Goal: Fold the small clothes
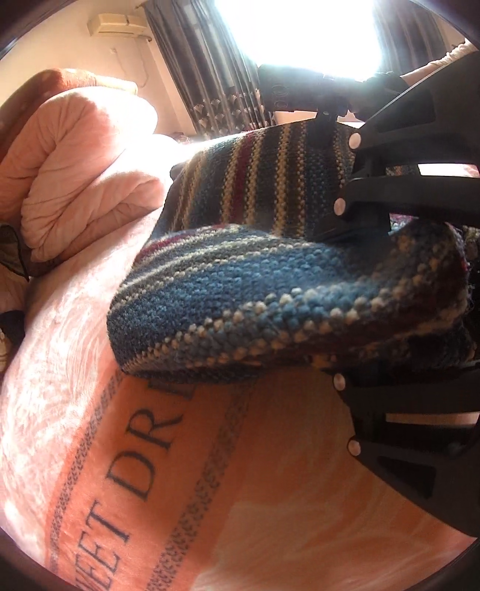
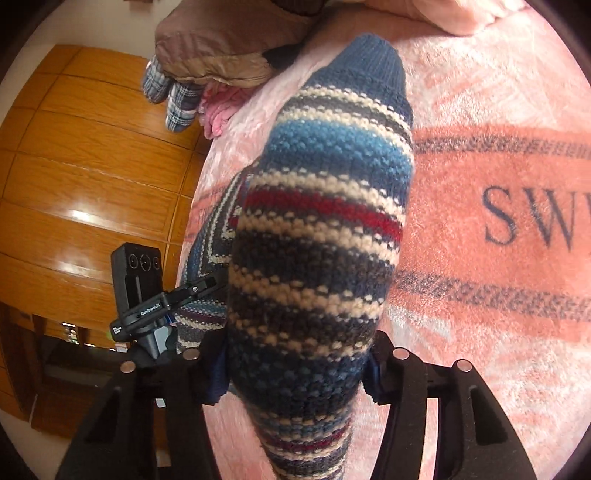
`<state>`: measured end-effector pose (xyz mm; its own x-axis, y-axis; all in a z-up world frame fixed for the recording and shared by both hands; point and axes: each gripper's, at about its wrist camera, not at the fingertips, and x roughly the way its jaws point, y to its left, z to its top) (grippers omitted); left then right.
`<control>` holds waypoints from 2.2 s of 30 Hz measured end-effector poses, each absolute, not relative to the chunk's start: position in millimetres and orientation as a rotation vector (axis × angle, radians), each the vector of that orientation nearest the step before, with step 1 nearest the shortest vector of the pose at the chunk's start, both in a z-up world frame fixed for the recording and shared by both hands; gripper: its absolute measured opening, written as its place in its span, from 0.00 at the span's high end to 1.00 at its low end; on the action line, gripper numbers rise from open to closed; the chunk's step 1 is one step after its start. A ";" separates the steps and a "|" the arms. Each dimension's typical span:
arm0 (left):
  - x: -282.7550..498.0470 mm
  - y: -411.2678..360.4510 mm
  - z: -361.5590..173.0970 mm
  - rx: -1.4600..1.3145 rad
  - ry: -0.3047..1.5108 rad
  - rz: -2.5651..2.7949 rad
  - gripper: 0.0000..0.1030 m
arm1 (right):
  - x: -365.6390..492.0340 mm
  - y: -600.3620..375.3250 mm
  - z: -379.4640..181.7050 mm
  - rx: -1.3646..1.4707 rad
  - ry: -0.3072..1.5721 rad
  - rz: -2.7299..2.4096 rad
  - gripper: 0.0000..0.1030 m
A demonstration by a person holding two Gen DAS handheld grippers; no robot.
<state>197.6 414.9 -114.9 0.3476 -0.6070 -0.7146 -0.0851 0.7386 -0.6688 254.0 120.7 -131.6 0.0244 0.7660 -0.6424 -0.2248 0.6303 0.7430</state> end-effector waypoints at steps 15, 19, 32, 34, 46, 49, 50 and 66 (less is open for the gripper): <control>128.0 235.3 -59.8 -0.563 1.199 -0.501 0.62 | 167.4 -40.3 -65.6 0.370 1.330 0.788 0.46; 108.2 208.0 -72.4 -0.531 1.241 -0.480 0.62 | 149.6 -66.0 -88.6 0.394 1.368 0.780 0.46; 79.2 194.6 -121.3 -0.446 1.201 -0.428 0.50 | 125.4 -101.9 -170.1 0.426 1.477 0.685 0.36; 71.2 192.3 -125.6 -0.457 1.193 -0.407 0.44 | 124.7 -105.3 -178.6 0.440 1.490 0.670 0.33; 46.8 203.8 -82.7 -0.485 1.157 -0.273 0.41 | 117.9 -93.6 -143.3 0.341 1.450 0.571 0.27; 30.6 207.1 -49.3 -0.472 1.122 -0.238 0.41 | 108.3 -102.3 -126.6 0.330 1.422 0.541 0.26; 25.0 207.3 -39.4 -0.476 1.115 -0.234 0.41 | 105.6 -105.8 -121.6 0.338 1.409 0.530 0.26; -24.5 186.4 -64.7 -0.488 1.276 -0.181 0.75 | 8.9 -108.9 -37.4 0.254 1.196 0.500 0.18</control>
